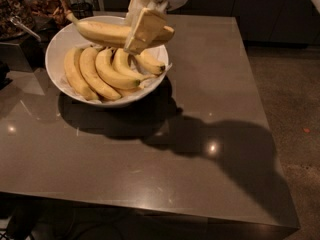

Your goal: Pick banana from white bowl

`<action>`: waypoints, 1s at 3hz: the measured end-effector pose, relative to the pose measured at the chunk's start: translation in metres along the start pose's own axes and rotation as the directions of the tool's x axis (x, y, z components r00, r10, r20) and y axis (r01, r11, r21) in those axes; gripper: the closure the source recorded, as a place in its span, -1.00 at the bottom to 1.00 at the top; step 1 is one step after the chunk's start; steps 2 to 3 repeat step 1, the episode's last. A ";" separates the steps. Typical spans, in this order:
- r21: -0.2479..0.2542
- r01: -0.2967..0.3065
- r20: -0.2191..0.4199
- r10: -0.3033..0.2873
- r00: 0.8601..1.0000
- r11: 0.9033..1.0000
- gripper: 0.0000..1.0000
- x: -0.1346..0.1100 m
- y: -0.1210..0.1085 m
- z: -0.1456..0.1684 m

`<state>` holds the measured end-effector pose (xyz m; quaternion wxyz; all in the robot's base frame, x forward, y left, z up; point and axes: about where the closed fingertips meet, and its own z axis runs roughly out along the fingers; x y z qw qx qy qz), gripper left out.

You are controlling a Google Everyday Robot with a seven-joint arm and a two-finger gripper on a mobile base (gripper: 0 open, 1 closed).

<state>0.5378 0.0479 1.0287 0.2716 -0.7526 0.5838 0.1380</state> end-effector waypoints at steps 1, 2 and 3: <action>0.001 0.003 0.001 -0.003 1.000 1.000 1.00 0.001 0.003 -0.002; 0.001 0.003 0.001 -0.003 1.000 1.000 1.00 0.001 0.003 -0.002; 0.001 0.003 0.001 -0.003 1.000 1.000 1.00 0.001 0.003 -0.002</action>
Offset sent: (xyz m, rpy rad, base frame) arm 0.0000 0.0000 0.0000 0.0000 0.0000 0.0000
